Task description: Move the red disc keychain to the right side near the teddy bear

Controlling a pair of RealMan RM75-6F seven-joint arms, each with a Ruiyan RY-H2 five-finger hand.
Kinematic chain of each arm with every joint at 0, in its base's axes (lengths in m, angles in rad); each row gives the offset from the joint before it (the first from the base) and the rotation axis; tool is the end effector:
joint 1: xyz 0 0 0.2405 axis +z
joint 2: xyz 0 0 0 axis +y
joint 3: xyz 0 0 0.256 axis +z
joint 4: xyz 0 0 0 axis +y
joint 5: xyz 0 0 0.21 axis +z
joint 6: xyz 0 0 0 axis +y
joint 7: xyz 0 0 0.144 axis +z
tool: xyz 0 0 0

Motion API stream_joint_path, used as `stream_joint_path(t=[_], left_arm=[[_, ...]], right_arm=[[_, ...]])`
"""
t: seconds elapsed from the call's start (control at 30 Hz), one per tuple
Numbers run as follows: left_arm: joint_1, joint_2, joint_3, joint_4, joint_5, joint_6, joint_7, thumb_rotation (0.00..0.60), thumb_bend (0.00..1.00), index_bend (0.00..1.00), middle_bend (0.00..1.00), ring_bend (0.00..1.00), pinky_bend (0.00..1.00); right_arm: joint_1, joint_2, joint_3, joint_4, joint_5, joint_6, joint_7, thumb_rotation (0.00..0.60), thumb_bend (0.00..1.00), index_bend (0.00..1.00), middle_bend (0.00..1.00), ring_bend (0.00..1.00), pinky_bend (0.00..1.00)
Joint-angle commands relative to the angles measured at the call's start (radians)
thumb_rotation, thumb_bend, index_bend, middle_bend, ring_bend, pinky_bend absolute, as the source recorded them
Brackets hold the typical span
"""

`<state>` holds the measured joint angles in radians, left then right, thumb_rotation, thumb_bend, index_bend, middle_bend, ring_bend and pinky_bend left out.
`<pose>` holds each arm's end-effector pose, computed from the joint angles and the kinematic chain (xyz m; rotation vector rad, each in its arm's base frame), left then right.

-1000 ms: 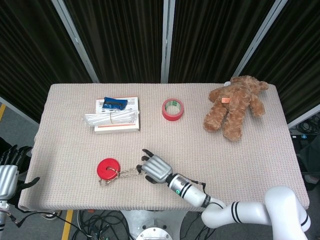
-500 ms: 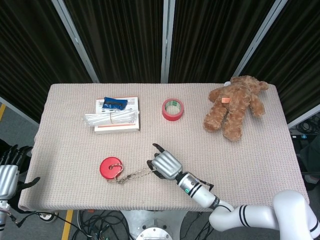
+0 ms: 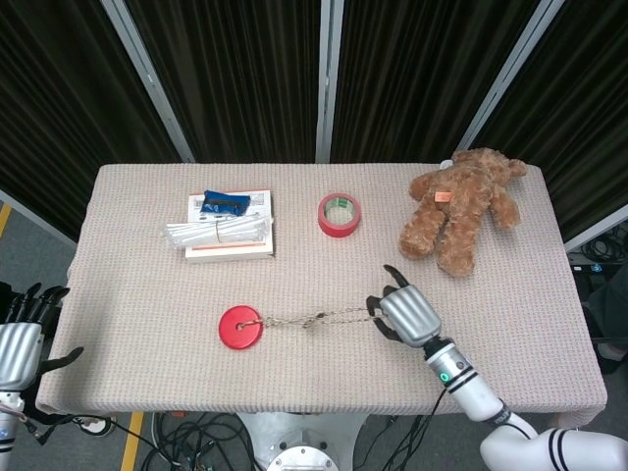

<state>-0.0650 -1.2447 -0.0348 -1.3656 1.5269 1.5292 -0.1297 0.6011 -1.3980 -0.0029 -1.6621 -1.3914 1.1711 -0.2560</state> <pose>-0.3452 0.1738 0.1444 -1.3652 -0.8888 -0.9300 -0.1720 -0.2753 0.0209 1.9297 -0.8614 1.0273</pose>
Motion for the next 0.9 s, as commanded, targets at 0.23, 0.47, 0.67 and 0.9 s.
stream_joint_path(t=[0.23,0.47,0.67,0.9], left_arm=[[-0.001,0.004,0.000,-0.012,0.000,0.000,0.013,0.600,0.02,0.16,0.14,0.02,0.12],[-0.005,0.009,0.000,-0.027,0.004,-0.001,0.030,0.600,0.02,0.15,0.14,0.02,0.12],[-0.008,0.009,0.001,-0.041,0.004,-0.006,0.046,0.600,0.02,0.15,0.14,0.02,0.12],[-0.011,0.008,0.002,-0.049,0.004,-0.011,0.057,0.600,0.02,0.15,0.14,0.02,0.12]], right_arm=[[-0.179,0.156,-0.054,0.082,0.048,0.105,0.195,0.600,0.61,1.00,0.98,0.48,0.09],[-0.285,0.219,-0.031,0.169,0.100,0.164,0.334,0.600,0.61,1.00,0.98,0.48,0.09],[-0.339,0.266,0.022,0.234,0.171,0.175,0.411,0.600,0.62,1.00,0.98,0.48,0.09],[-0.375,0.296,0.072,0.279,0.228,0.153,0.452,0.600,0.62,1.00,0.98,0.48,0.09]])
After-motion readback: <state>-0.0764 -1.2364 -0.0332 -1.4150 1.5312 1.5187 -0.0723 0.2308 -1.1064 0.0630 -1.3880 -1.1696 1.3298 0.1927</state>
